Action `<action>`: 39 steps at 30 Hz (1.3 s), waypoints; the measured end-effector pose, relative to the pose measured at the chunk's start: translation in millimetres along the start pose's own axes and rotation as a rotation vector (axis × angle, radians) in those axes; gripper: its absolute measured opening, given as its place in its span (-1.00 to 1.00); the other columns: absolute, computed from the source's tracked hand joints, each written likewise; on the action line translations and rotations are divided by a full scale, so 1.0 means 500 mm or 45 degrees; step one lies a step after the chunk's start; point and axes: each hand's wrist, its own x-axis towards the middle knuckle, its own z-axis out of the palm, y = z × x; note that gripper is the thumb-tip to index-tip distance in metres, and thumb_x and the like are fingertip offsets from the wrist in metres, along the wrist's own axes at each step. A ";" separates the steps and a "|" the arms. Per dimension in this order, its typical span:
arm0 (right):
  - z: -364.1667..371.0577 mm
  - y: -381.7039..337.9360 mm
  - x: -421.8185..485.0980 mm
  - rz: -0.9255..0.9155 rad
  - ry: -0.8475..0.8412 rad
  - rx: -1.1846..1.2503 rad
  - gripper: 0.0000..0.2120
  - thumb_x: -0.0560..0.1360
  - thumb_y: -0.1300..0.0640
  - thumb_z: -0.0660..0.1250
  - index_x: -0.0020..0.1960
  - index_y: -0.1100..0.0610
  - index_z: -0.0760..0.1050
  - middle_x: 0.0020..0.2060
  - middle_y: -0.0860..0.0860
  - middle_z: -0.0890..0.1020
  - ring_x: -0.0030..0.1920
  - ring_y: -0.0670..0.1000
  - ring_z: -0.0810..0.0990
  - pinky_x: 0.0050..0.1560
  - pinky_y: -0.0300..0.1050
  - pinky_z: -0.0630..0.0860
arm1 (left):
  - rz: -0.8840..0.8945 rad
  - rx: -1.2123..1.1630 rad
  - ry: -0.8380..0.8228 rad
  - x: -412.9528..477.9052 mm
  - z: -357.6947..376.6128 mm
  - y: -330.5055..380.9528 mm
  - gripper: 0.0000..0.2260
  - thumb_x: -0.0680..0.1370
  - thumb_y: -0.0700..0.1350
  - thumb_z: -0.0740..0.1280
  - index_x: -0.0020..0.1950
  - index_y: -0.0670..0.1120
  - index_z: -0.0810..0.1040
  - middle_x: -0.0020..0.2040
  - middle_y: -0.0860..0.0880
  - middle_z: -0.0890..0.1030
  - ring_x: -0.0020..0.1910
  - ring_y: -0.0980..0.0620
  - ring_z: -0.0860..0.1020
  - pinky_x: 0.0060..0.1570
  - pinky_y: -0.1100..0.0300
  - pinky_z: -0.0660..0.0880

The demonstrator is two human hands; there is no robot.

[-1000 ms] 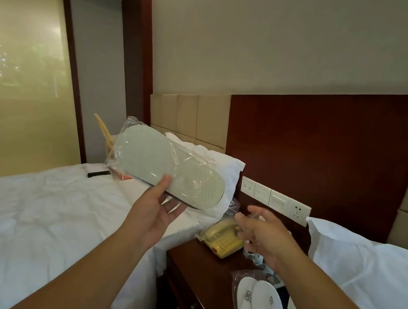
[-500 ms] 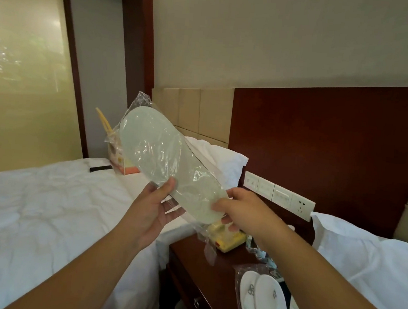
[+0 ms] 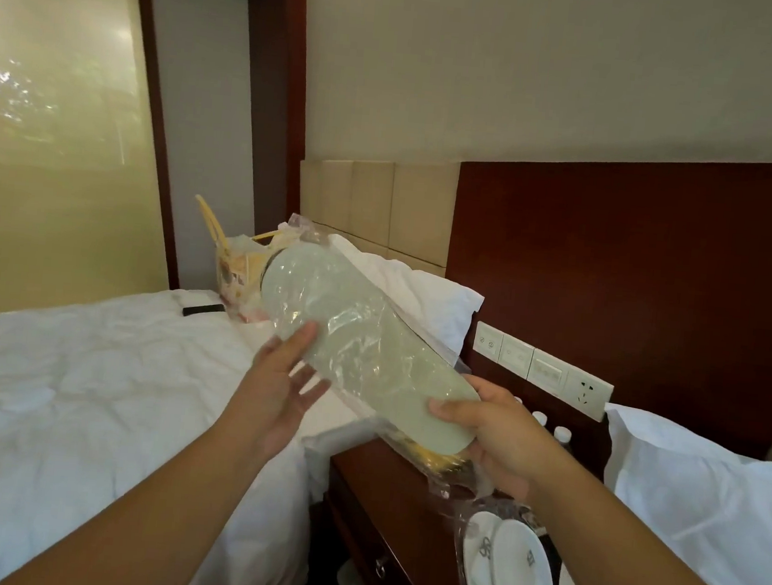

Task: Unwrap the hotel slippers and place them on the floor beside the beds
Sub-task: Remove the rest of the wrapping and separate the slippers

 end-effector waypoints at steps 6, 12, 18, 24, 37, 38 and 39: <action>-0.007 0.012 0.000 0.017 -0.036 -0.083 -0.54 0.24 0.06 0.65 0.11 0.00 0.64 0.07 0.12 0.71 0.08 0.21 0.68 0.13 0.27 0.54 | 0.066 -0.049 -0.028 0.006 -0.013 0.017 -0.55 0.37 -0.07 0.54 0.24 -0.02 0.55 0.14 -0.09 0.68 0.10 -0.09 0.66 -0.05 -0.10 0.62; -0.011 0.016 0.002 -0.042 -0.010 -0.038 -0.40 0.14 0.16 0.70 0.14 -0.11 0.64 0.02 0.07 0.73 -0.01 0.18 0.72 -0.16 0.02 0.65 | 0.062 -0.015 0.047 0.008 -0.015 0.025 -0.55 0.39 -0.05 0.54 0.25 -0.01 0.56 0.12 -0.06 0.69 0.06 -0.07 0.67 -0.06 -0.08 0.62; -0.024 0.016 -0.007 -0.070 0.010 -0.123 -0.47 0.14 0.15 0.69 0.07 -0.09 0.66 -0.02 0.05 0.73 -0.08 0.16 0.73 -0.23 0.04 0.64 | 0.110 -0.014 0.184 0.021 -0.041 0.045 -0.60 0.47 -0.05 0.49 0.30 0.02 0.55 0.17 -0.01 0.67 0.07 -0.08 0.64 -0.09 -0.03 0.62; -0.030 0.020 -0.011 -0.078 0.037 -0.129 -0.57 0.16 0.16 0.67 -0.02 -0.04 0.67 -0.04 0.09 0.73 -0.08 0.17 0.73 -0.26 -0.03 0.62 | 0.080 0.020 0.198 0.023 -0.046 0.038 -0.77 0.53 0.11 0.39 0.15 0.11 0.67 0.08 0.03 0.70 0.08 -0.05 0.63 -0.10 0.00 0.64; -0.043 0.020 -0.014 -0.052 0.105 -0.284 -0.48 0.04 0.07 0.74 -0.05 0.03 0.66 -0.09 0.07 0.74 -0.13 0.15 0.74 -0.26 -0.01 0.64 | -0.058 -0.023 -0.055 -0.003 -0.036 -0.032 -0.64 0.38 -0.07 0.53 0.16 -0.04 0.65 0.15 -0.11 0.68 0.05 -0.10 0.68 -0.12 0.00 0.63; -0.043 0.017 -0.015 -0.038 0.091 -0.319 -0.46 0.04 0.05 0.74 -0.03 0.06 0.64 -0.09 0.07 0.75 -0.13 0.15 0.74 -0.26 -0.02 0.64 | -0.053 -0.022 -0.059 0.000 -0.037 -0.032 -0.64 0.38 -0.06 0.53 0.16 -0.03 0.65 0.14 -0.10 0.68 0.04 -0.10 0.68 -0.12 0.00 0.62; -0.042 0.013 -0.017 -0.021 0.070 -0.357 -0.44 0.06 0.02 0.73 -0.01 0.10 0.62 -0.10 0.07 0.75 -0.13 0.14 0.74 -0.26 -0.05 0.64 | -0.052 -0.015 -0.069 0.002 -0.037 -0.034 -0.65 0.37 -0.05 0.53 0.14 -0.02 0.66 0.14 -0.10 0.68 0.03 -0.10 0.68 -0.12 -0.01 0.62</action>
